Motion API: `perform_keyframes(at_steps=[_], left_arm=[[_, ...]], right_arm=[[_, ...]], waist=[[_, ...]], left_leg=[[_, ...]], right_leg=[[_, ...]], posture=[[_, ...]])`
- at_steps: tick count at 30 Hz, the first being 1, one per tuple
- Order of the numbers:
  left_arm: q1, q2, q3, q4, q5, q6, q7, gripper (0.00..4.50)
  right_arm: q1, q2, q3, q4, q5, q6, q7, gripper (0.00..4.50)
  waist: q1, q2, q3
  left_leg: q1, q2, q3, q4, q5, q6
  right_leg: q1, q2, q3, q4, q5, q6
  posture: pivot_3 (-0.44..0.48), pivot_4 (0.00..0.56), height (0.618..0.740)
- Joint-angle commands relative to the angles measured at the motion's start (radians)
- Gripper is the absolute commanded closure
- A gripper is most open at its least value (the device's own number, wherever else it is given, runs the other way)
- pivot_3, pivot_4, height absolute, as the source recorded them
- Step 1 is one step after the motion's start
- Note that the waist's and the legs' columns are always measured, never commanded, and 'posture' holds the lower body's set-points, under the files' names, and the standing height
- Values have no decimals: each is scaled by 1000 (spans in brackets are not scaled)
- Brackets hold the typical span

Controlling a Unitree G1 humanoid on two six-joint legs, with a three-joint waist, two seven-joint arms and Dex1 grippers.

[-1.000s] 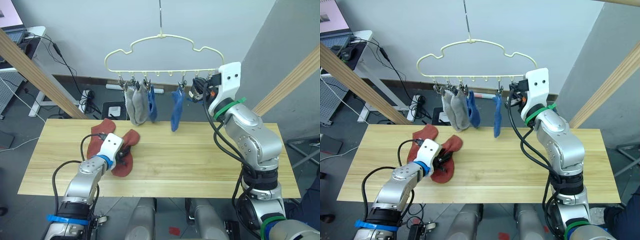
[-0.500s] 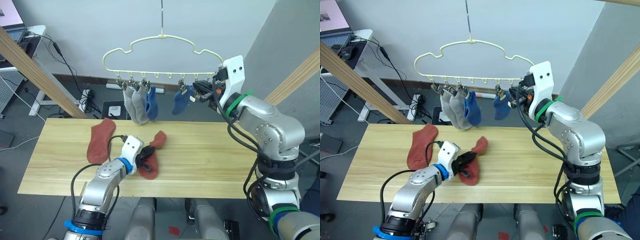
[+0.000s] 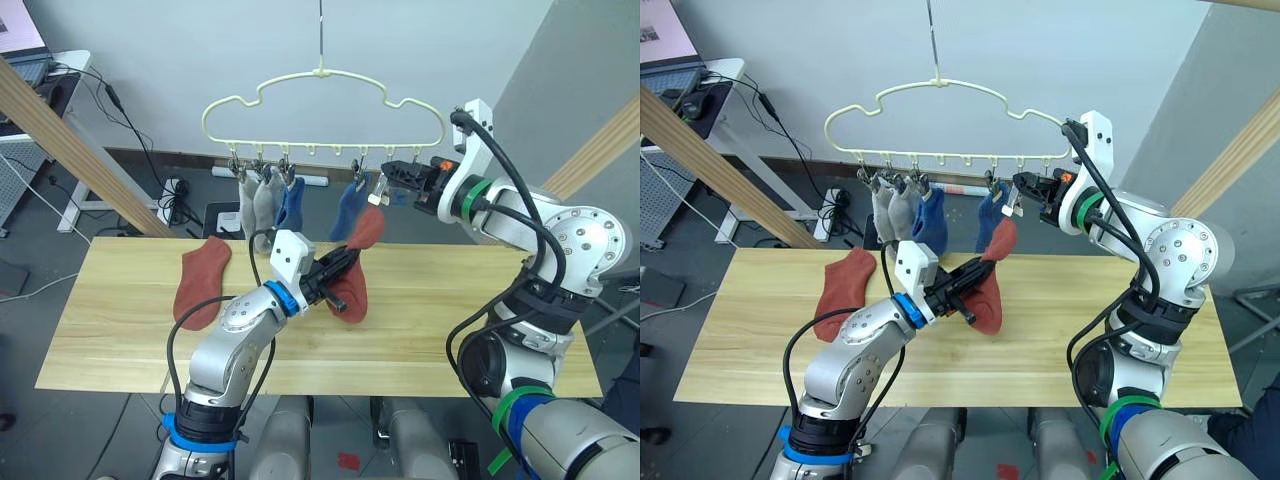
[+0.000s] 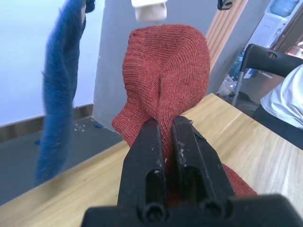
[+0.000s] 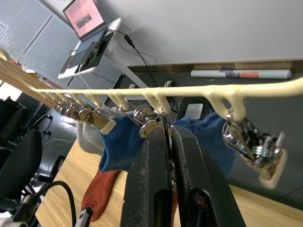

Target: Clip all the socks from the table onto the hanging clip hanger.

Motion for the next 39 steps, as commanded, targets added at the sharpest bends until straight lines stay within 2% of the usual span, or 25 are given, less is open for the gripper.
perform_keyframes(at_steps=[1,16,19,23,24,29,31,34,39], left_arm=[[-14,-6,-7,-30,7,-33,8,4461],[-40,-30,-18,-28,13,-67,30,4461],[-45,-34,-21,-27,12,-66,33,4500],[-58,-37,-19,-29,2,-57,36,4500],[-61,-40,-18,-27,-4,-55,35,4500],[-77,-54,-5,3,-33,-39,30,4500],[-92,-61,-2,28,-47,-21,27,3864],[-108,-78,25,70,-102,22,22,3070],[-109,-49,56,114,-136,63,-6,1547]], right_arm=[[21,5,-20,-23,-19,40,-30,4500],[32,45,-31,-43,-8,49,-46,4500],[40,40,-24,-61,10,49,-24,3701],[50,18,-20,-78,20,46,-5,2133],[54,-5,-21,-89,36,44,17,1862],[70,-54,-90,-165,170,49,78,21],[116,-75,-102,-237,235,50,91,0],[184,-121,-49,-358,227,25,86,0],[376,-234,170,-464,77,-203,38,0]], waist=[[0,0,0],[0,0,0],[-1,0,0],[-4,0,0],[-5,0,0],[-7,0,0],[-8,0,0],[-9,0,0],[-21,0,0]], left_leg=[[0,0,0,0,0,0],[0,0,0,0,0,0],[0,0,0,0,0,0],[-1,0,0,0,0,0],[-2,0,1,0,0,0],[-3,0,1,0,0,0],[-3,0,1,0,0,0],[-4,0,1,0,0,0],[-4,-1,1,1,0,0]], right_leg=[[0,0,0,0,0,0],[0,0,0,0,0,0],[0,0,0,0,0,0],[-2,0,0,0,0,0],[-3,0,1,1,0,0],[-3,1,0,0,0,0],[-3,1,0,0,0,0],[-3,1,0,0,0,0],[-3,2,0,0,0,1]], posture=[[124,334,740],[121,338,740],[121,338,740],[121,336,740],[121,336,740],[117,321,740],[112,311,740],[99,303,740],[89,308,740]])
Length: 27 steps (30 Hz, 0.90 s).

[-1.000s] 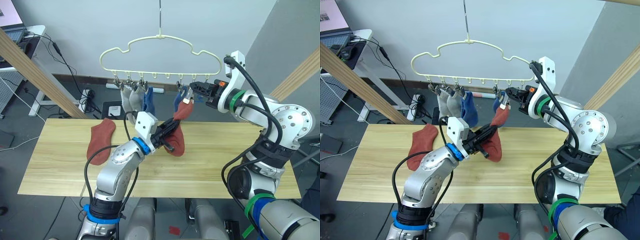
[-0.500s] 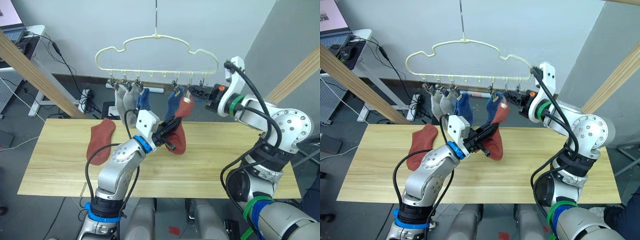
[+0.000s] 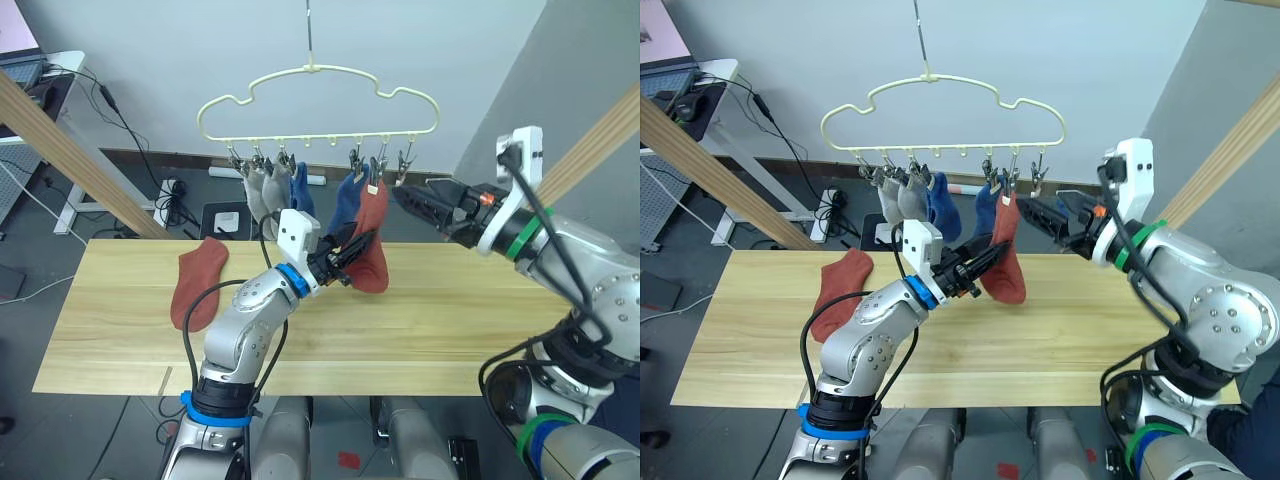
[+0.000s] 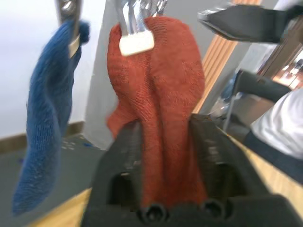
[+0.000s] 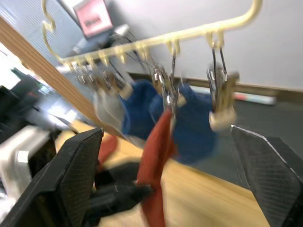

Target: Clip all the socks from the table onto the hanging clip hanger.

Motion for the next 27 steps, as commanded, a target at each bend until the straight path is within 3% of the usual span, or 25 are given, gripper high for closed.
perform_keyframes(at_steps=[1,5,8,11,12,16,18,21,25,27], left_arm=[[3,20,25,-17,-44,28,-29,1290],[16,113,111,-130,-156,190,-13,93],[30,246,78,-231,-98,262,4,93],[55,297,98,-339,-21,209,80,70],[74,336,94,-379,-21,187,34,70],[120,475,90,-390,-44,81,-196,70],[99,446,170,-364,-135,97,-179,70],[66,430,214,-351,-164,75,-175,70],[35,399,218,-386,-202,91,-132,70],[52,397,205,-402,-201,81,-136,70]], right_arm=[[93,-67,137,-67,-124,-187,-37,0],[279,-97,338,-52,-348,-464,-119,0],[316,-92,426,-20,-481,-641,-162,0],[300,-50,484,26,-586,-768,-220,523],[290,-32,505,46,-620,-790,-244,839],[280,60,539,88,-675,-847,-289,1013],[277,88,557,97,-698,-864,-292,1334],[267,115,569,125,-736,-882,-302,2329],[220,172,559,180,-746,-911,-314,2329],[202,193,553,208,-758,-929,-319,2632]], waist=[[-7,0,0],[-12,0,0],[-21,0,0],[-17,-1,0],[-15,-1,0],[-4,-1,0],[7,-1,0],[19,-1,0],[20,-1,0],[19,-1,0]], left_leg=[[0,0,0,0,0,0],[0,0,0,0,2,-4],[1,1,1,0,3,-5],[1,1,0,0,4,-7],[1,2,1,0,4,-7],[2,3,0,-2,6,-10],[2,3,-2,-3,6,-10],[0,3,-2,-2,6,-10],[0,3,-2,-1,6,-9],[0,3,-2,-1,6,-9]], right_leg=[[0,0,0,0,-1,2],[0,1,0,0,-3,5],[-2,1,2,1,-3,5],[-1,2,2,1,-3,5],[-1,1,2,1,-3,5],[-2,1,2,1,-3,5],[-2,1,2,1,-3,5],[-2,1,2,0,-3,5],[-2,1,2,0,-3,5],[-2,1,2,0,-3,4]], posture=[[86,306,740],[108,310,740],[108,310,740],[149,314,740],[165,314,740],[178,317,740],[187,321,740],[203,322,740],[206,327,740],[206,327,740]])
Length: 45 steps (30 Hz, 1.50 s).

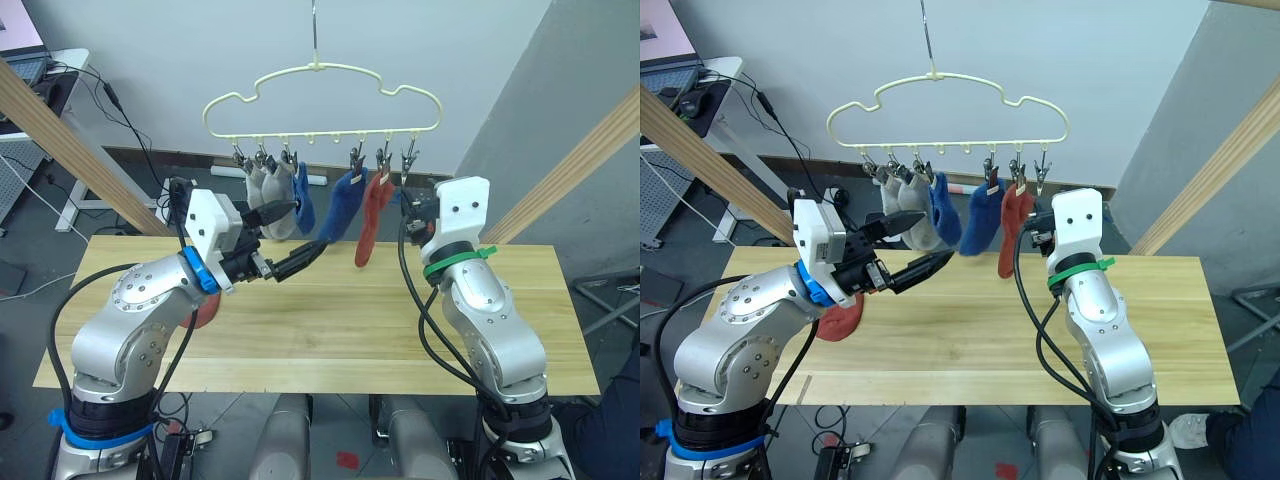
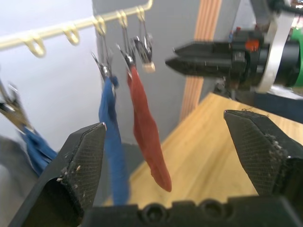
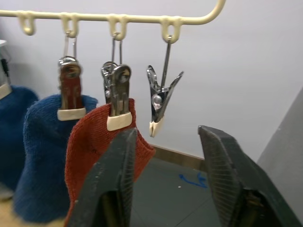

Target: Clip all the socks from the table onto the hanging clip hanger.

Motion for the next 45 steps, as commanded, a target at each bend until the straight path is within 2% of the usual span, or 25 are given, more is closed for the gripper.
perform_keyframes(at_steps=[1,2,10,23,29,32,38,45], left_arm=[[18,-1,-6,-59,-20,-17,-1,70],[20,-2,-9,-63,-21,-16,2,70],[3,6,-12,-56,-19,-19,23,70],[-22,-3,-1,-97,-93,5,79,70],[-24,-1,-5,-93,-74,-10,84,70],[-28,-4,-9,-89,-72,-13,83,70],[-26,1,-15,-76,-53,-29,72,70],[-23,-5,-21,-87,-45,-31,75,70]], right_arm=[[-26,26,-11,7,-28,-49,-17,2850],[-34,32,-15,19,-36,-53,-21,3142],[-63,53,-32,77,-62,-83,-15,3142],[-130,97,-58,157,-61,-131,-14,3142],[-139,102,-53,177,-64,-145,-10,3142],[-144,104,-50,187,-67,-149,-11,2575],[-159,106,-54,206,-66,-156,-12,508],[-172,100,-64,222,-64,-168,-9,508]], waist=[[-1,0,0],[-1,0,0],[0,0,0],[0,0,0],[1,0,0],[1,0,0],[1,0,0],[1,0,0]], left_leg=[[0,0,0,0,0,0],[0,0,0,0,0,0],[0,-1,0,0,0,0],[0,-1,0,0,0,0],[0,-1,-1,0,0,0],[0,-1,0,0,0,0],[0,-1,-1,0,0,0],[1,-1,0,0,0,0]], right_leg=[[0,0,0,0,0,0],[0,0,0,0,1,-2],[0,0,0,1,3,-4],[0,0,0,1,3,-5],[0,0,-1,1,3,-5],[0,0,-1,1,3,-5],[0,0,-1,1,3,-5],[0,0,-1,1,3,-5]], posture=[[206,327,740],[217,331,740],[223,338,740],[240,341,740],[247,330,740],[247,328,740],[247,328,740],[246,313,740]])
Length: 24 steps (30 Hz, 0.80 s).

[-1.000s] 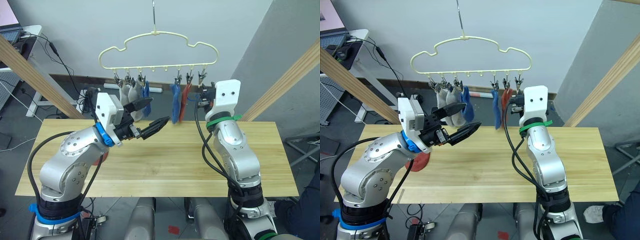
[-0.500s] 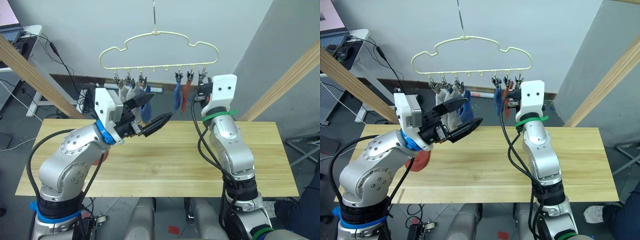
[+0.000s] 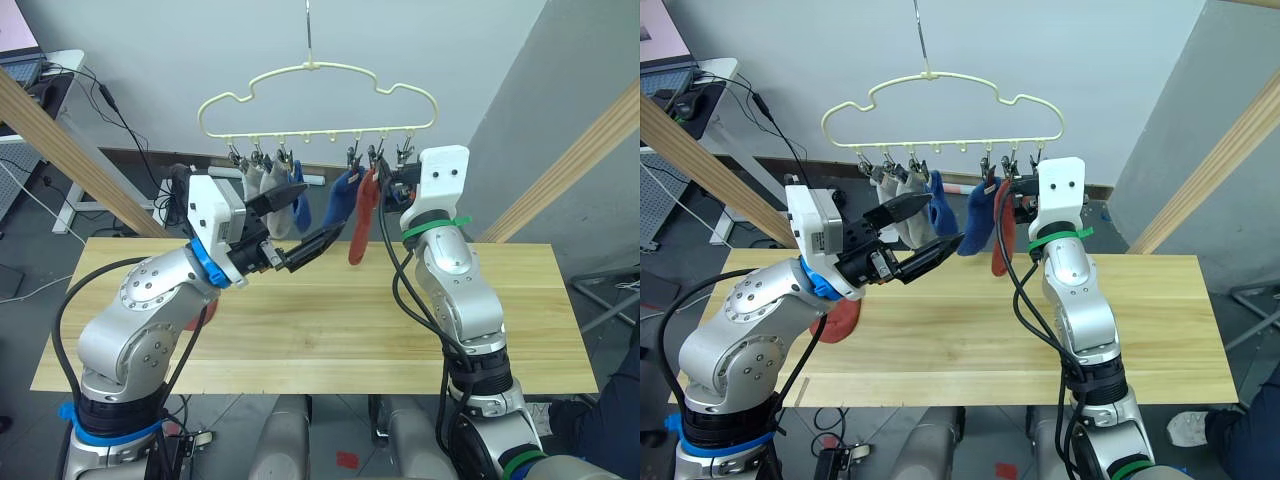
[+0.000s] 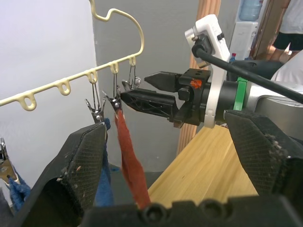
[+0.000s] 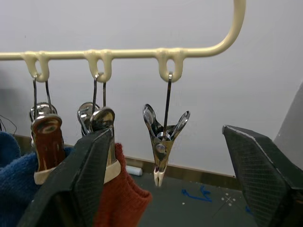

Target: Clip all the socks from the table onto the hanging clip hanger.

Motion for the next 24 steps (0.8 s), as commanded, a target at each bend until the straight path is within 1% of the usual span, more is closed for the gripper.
perform_keyframes(at_steps=[1,4,6,17,19,22,24], left_arm=[[0,2,2,-38,-1,-23,0,70],[-2,3,3,-39,-2,-21,1,70],[-1,4,3,-42,-2,-20,3,70],[-15,-7,-7,-16,6,-29,-2,70],[-28,-11,5,-11,-15,-21,-2,70],[-45,-29,35,-10,-81,4,14,70],[-48,-23,35,-10,-80,5,15,70]], right_arm=[[-26,3,-16,-22,-8,-38,2,508],[-29,7,-19,-13,-8,-44,0,1078],[-28,9,-19,-15,-10,-42,0,1748],[-38,19,-19,-11,-10,-38,3,1748],[-40,25,-19,-8,-7,-38,3,1748],[-52,38,-22,7,-6,-41,0,1748],[-57,48,-25,16,-7,-44,-5,1748]], waist=[[0,0,0],[0,0,0],[0,0,0],[-1,0,0],[-1,0,0],[-1,0,0],[-1,0,0]], left_leg=[[0,0,0,0,0,0],[0,0,0,0,0,0],[0,0,0,0,0,0],[0,0,0,0,0,0],[0,0,0,0,0,0],[0,0,0,0,0,0],[0,0,0,0,0,0]], right_leg=[[0,0,0,0,0,0],[0,0,0,0,0,0],[0,0,0,0,0,0],[0,0,0,0,0,0],[0,0,0,0,0,0],[0,0,-1,0,0,0],[0,0,-1,0,0,0]], posture=[[249,312,740],[250,312,740],[244,312,740],[227,322,740],[230,321,740],[233,323,740],[237,321,740]])
